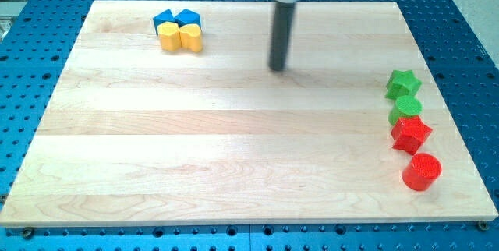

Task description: Separate the yellow blocks from the blue blocks

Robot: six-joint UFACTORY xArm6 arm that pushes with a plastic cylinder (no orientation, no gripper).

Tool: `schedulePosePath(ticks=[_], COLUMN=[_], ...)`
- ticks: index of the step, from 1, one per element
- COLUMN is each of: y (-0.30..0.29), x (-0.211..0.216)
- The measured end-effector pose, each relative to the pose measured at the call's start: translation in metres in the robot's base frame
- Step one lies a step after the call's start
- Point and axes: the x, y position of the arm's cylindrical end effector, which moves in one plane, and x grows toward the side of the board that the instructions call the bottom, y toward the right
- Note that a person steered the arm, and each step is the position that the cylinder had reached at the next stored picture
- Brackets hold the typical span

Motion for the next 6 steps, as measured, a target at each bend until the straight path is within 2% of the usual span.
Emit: schedulePosePath(ticks=[1,2,3,4,5,6], y=[-0.077,-0.121,-0.188,-0.184,-0.182,-0.141], x=[-0.001,0.003,0.0,-0.04,-0.054,-0.038])
